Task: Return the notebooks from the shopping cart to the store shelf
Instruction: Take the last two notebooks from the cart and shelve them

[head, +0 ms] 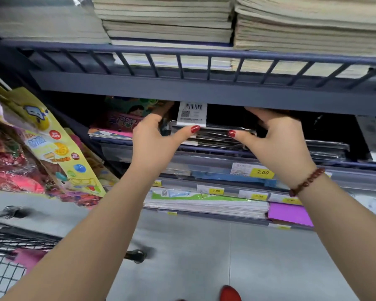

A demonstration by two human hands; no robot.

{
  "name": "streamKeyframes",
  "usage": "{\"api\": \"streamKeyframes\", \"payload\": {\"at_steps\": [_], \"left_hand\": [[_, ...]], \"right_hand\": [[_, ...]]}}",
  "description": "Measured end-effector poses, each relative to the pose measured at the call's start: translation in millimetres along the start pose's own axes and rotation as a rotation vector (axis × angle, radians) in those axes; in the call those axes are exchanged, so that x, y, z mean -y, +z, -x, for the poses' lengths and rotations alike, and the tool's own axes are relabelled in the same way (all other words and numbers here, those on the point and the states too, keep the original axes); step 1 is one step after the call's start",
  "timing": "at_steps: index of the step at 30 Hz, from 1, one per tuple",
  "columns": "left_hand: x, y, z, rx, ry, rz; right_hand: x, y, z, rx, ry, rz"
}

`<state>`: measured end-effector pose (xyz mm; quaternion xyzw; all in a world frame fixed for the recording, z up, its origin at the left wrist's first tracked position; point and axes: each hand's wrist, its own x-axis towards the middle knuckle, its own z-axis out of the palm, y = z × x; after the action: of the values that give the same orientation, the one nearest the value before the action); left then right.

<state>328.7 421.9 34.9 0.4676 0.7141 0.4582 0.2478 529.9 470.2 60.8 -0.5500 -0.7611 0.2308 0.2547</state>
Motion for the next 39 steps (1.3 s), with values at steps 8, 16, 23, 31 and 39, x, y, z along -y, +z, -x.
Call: {"api": "streamKeyframes", "payload": {"at_steps": [8,16,23,31,39], "left_hand": [[7,9,-3,-0.045,-0.027,0.085],[-4,-1,-1,-0.006,-0.026,-0.143],[-17,-37,34,0.108,0.117,-0.334],[-61,-65,105,0.286,0.143,-0.449],[-120,-69,170,0.318,0.202,-0.499]], "right_hand": [[-12,9,-8,0.040,0.054,0.019],[-6,4,0,0.047,-0.042,0.073],[0,-39,62,0.048,-0.123,0.271],[15,-108,145,0.048,-0.031,0.397],[24,-175,203,0.059,-0.001,0.470]]}}
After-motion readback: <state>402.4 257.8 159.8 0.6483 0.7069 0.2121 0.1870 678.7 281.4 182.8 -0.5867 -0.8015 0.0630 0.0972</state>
